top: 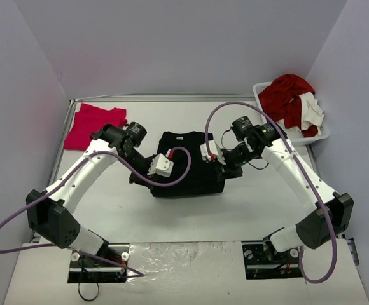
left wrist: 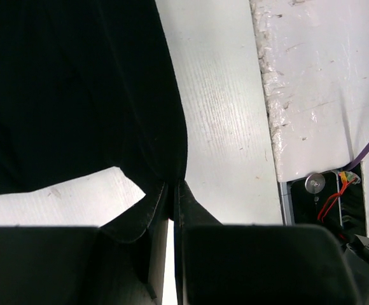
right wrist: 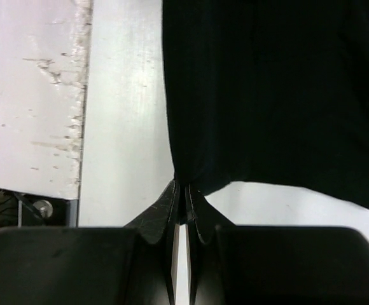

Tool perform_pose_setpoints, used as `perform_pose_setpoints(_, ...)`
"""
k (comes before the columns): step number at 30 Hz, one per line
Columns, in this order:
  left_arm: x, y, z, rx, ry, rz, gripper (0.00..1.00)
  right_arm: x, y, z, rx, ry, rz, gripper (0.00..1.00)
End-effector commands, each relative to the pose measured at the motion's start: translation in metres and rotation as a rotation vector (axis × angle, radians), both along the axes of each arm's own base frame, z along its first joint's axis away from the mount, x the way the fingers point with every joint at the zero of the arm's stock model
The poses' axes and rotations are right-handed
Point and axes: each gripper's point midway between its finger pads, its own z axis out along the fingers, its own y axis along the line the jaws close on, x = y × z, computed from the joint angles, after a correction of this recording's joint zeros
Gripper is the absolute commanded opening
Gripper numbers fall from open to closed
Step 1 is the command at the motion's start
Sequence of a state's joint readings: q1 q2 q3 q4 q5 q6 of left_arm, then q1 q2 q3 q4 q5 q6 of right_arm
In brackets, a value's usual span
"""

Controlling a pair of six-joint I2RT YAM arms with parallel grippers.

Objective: Fold and stack the t-shirts
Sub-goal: Grab one side of the 2/3 rectangular tshirt with both arms, then fold the long partially folded tshirt into a neat square

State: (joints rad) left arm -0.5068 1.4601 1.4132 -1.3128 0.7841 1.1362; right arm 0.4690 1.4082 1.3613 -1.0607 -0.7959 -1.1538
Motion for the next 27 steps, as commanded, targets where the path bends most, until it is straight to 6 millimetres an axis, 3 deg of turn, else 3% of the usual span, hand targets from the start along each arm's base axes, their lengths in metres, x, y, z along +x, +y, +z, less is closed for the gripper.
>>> perform_pose_setpoints(1,-0.009,0.013,0.016,0.044,0.067,0.049,0.02,0.023,-0.002,0.006,-0.010,-0.034,-0.022,0.00)
perform_pose_setpoints(13,0.046,0.007,0.021,0.040,0.025,0.090,0.02,0.092,-0.006,0.008,-0.001,-0.092,-0.072,0.00)
perform_pose_setpoints(27,0.105,0.010,0.031,0.028,-0.029,0.147,0.02,0.158,-0.007,0.016,0.038,-0.155,-0.114,0.00)
